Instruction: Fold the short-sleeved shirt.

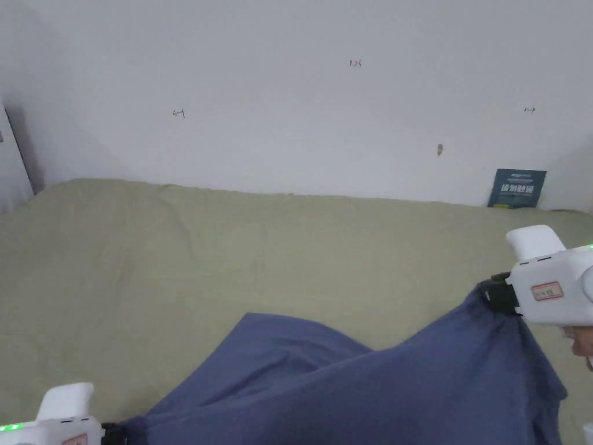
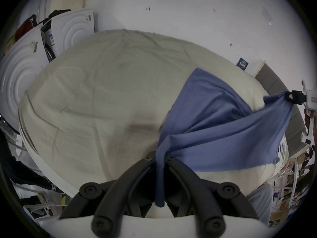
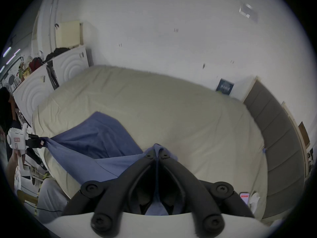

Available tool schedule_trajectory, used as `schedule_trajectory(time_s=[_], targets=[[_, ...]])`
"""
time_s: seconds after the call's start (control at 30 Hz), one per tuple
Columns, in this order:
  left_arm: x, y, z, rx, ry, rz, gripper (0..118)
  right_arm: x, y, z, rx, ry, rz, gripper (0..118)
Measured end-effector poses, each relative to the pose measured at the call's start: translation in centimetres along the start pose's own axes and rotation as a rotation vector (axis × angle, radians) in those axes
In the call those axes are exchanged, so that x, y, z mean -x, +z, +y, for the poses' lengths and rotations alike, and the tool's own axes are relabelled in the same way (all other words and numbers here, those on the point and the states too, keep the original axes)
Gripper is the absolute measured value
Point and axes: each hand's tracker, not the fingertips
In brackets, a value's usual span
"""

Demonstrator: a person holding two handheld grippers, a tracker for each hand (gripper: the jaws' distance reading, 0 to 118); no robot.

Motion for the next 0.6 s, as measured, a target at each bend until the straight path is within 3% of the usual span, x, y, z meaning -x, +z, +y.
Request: schedule_trajectory(time_s=[0.3, 0.6], targets=[[-4.4, 11.7, 8.2, -0.277, -0.056, -0.049, 5, -2.0, 14.6, 2.3, -0.272, -0.006, -0.096, 2], [-9.7, 21.6, 16.1, -0.446, -0.106, -0.034, 5, -5.4, 20.9, 5.4, -0.403, -0.120, -0.153, 2]])
